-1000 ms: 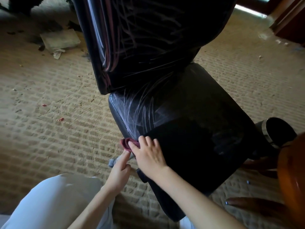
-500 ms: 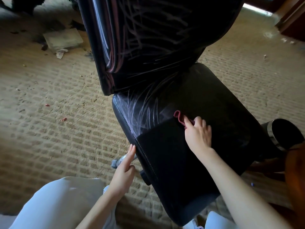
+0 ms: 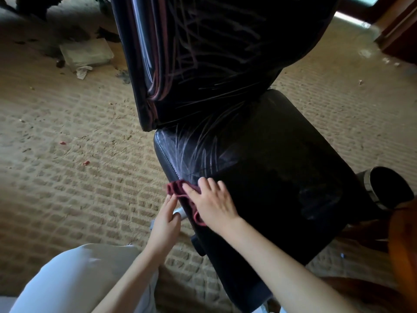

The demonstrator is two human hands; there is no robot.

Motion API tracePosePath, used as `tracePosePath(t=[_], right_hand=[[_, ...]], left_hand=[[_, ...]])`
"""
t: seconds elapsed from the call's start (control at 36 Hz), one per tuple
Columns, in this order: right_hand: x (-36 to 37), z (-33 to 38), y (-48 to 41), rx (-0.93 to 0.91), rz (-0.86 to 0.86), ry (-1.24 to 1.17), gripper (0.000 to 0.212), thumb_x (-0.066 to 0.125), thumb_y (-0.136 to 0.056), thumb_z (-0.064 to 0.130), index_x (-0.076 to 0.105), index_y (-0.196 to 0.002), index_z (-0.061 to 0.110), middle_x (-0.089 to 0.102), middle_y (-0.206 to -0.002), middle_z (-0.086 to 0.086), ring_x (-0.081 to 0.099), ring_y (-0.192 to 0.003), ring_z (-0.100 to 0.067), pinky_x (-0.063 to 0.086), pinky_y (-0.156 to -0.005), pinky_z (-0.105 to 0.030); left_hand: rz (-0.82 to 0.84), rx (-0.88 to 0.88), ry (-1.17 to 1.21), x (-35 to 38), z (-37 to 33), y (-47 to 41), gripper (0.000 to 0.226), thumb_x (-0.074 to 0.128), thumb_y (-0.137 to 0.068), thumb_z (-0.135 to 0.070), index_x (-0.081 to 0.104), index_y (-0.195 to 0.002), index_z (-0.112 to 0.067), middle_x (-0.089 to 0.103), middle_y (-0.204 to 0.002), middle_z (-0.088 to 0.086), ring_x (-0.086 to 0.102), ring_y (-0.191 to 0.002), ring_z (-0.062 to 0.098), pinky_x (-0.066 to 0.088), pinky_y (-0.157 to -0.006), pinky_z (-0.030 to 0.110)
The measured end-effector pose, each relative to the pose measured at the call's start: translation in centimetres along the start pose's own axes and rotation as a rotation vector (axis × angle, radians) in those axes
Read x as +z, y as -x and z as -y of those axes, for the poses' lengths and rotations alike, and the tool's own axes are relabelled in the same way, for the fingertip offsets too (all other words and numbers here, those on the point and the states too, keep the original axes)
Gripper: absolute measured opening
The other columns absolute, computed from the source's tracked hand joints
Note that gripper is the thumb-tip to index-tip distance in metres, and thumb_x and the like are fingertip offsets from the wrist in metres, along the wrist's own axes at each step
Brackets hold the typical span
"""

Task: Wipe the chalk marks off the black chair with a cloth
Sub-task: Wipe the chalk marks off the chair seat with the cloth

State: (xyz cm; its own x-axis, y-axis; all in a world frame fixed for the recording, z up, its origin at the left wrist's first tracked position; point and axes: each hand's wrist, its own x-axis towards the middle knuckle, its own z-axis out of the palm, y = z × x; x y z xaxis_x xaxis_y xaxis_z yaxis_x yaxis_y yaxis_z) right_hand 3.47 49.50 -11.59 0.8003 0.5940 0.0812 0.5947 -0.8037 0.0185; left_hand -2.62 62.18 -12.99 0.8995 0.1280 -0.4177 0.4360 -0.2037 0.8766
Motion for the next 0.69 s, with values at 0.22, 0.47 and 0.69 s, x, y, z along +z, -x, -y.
tracePosePath(t=[0.22, 0.47, 0.69], right_hand=[[-1.6, -12.0, 0.8, 0.481, 0.300, 0.175, 0.052, 0.042, -0.096, 0.017, 0.032, -0.146, 0.031, 0.045, -0.123, -0.014, 0.047, -0.112, -0.032, 0.039, -0.091, -0.041], [-1.1, -9.8, -0.5, 0.703, 0.206, -0.007, 0.050, 0.041, -0.098, 0.037, 0.038, -0.144, 0.016, 0.047, -0.124, -0.015, 0.051, -0.109, -0.030, 0.043, -0.087, -0.040], [-0.6, 1.6, -2.0, 0.053, -0.149, -0.078, 0.039, 0.045, -0.083, 0.018, 0.067, -0.114, 0.011, 0.056, -0.074, -0.007, 0.055, -0.059, -0.026, 0.044, -0.053, -0.032]], left_hand=[[0.030, -0.070, 0.094, -1.1, -1.2, -0.1, 0.058, 0.033, -0.094, 0.005, 0.034, -0.147, -0.018, 0.025, -0.153, -0.014, 0.019, -0.141, 0.000, 0.015, -0.120, 0.033], [0.039, -0.112, -0.056, -2.8, -2.6, -1.7, 0.047, 0.036, -0.094, 0.003, 0.047, -0.138, -0.012, 0.037, -0.150, -0.003, 0.032, -0.138, 0.011, 0.025, -0.113, 0.028], [-0.017, -0.200, 0.083, -2.5, -3.6, -2.4, 0.045, 0.034, -0.093, 0.007, 0.051, -0.131, -0.011, 0.060, -0.115, -0.001, 0.052, -0.109, 0.013, 0.038, -0.095, 0.029]])
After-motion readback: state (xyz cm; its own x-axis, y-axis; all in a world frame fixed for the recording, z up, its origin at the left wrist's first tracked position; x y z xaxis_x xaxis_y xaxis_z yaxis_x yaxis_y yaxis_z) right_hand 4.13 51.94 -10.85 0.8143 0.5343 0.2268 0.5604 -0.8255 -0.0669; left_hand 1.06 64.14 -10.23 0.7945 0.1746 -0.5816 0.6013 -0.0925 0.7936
